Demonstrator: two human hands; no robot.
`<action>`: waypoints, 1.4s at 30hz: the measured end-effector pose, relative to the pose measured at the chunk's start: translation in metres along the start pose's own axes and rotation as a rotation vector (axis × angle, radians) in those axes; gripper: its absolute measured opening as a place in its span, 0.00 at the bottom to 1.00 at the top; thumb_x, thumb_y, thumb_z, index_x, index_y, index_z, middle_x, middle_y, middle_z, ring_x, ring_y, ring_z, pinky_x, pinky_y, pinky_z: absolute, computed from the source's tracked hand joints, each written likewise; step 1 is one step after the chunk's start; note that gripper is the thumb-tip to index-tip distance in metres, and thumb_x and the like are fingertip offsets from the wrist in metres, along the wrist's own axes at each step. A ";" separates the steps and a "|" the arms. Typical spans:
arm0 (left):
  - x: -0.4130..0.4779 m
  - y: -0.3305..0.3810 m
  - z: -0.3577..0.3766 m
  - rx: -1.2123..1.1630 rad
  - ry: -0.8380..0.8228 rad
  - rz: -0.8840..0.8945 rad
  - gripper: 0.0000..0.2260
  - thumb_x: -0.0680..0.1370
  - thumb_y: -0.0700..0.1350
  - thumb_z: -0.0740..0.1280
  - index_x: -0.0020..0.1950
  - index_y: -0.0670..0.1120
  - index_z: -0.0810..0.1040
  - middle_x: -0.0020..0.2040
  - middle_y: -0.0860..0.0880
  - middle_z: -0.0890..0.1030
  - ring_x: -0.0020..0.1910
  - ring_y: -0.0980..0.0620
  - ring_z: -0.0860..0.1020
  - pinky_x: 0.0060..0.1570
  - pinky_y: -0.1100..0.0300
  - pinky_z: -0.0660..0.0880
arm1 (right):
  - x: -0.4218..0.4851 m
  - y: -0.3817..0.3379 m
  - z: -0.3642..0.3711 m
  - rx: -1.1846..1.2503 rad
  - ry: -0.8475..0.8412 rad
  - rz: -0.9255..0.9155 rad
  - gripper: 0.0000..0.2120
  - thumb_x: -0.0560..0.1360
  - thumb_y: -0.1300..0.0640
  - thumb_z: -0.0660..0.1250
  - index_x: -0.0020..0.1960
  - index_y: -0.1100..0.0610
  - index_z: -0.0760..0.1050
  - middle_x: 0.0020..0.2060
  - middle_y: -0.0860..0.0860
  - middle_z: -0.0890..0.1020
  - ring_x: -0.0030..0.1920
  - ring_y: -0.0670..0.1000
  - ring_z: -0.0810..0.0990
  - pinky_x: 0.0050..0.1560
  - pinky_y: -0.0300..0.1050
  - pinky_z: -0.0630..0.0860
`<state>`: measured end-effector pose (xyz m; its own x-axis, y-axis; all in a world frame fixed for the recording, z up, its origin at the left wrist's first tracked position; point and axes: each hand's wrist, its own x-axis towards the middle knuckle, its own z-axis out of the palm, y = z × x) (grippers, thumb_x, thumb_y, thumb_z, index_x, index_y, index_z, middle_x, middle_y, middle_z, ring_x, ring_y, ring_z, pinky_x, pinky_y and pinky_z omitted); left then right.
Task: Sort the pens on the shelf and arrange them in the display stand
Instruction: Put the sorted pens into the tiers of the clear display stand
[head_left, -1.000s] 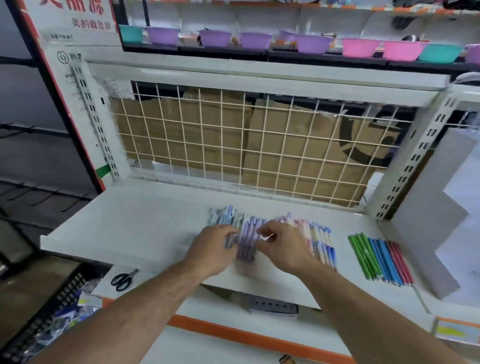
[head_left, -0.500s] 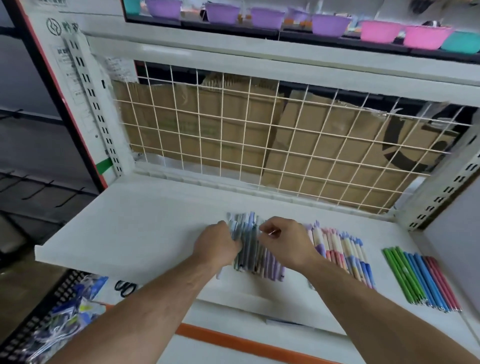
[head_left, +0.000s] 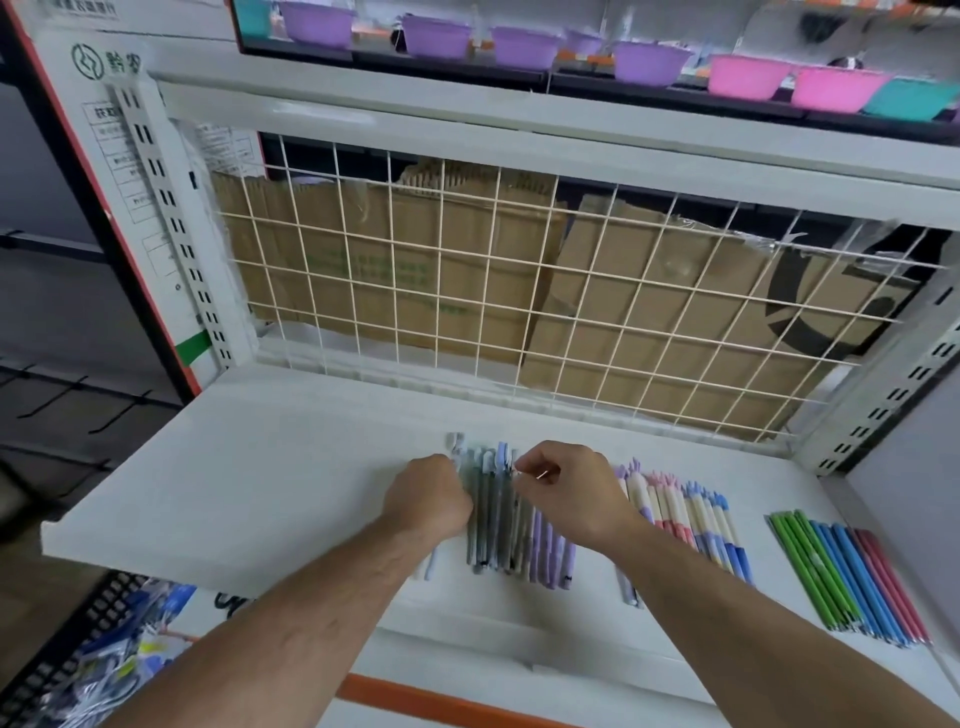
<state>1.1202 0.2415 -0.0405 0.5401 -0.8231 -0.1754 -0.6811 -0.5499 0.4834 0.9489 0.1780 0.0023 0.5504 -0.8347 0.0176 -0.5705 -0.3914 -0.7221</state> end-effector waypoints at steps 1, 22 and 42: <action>0.000 0.001 0.000 0.015 0.007 0.005 0.03 0.72 0.41 0.64 0.40 0.47 0.71 0.38 0.50 0.78 0.38 0.49 0.79 0.36 0.61 0.73 | 0.000 -0.001 0.000 0.000 -0.003 0.002 0.04 0.75 0.57 0.71 0.48 0.49 0.82 0.42 0.42 0.84 0.44 0.43 0.82 0.48 0.38 0.78; -0.038 0.048 -0.031 -0.589 -0.008 0.117 0.13 0.76 0.43 0.66 0.34 0.46 0.65 0.30 0.48 0.66 0.29 0.48 0.67 0.33 0.56 0.66 | -0.027 -0.020 -0.030 0.255 0.053 0.089 0.05 0.77 0.56 0.71 0.43 0.55 0.82 0.37 0.55 0.85 0.33 0.50 0.80 0.37 0.51 0.80; -0.162 0.213 0.035 -0.717 -0.204 0.594 0.08 0.78 0.43 0.70 0.53 0.54 0.84 0.33 0.38 0.77 0.30 0.50 0.74 0.34 0.56 0.75 | -0.157 0.057 -0.184 0.667 0.170 0.203 0.09 0.77 0.62 0.72 0.39 0.62 0.76 0.33 0.61 0.80 0.31 0.53 0.79 0.30 0.45 0.76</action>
<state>0.8702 0.2524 0.0607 0.0607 -0.9862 0.1542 -0.3144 0.1277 0.9406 0.7179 0.2158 0.0856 0.3392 -0.9360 -0.0938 -0.1273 0.0531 -0.9904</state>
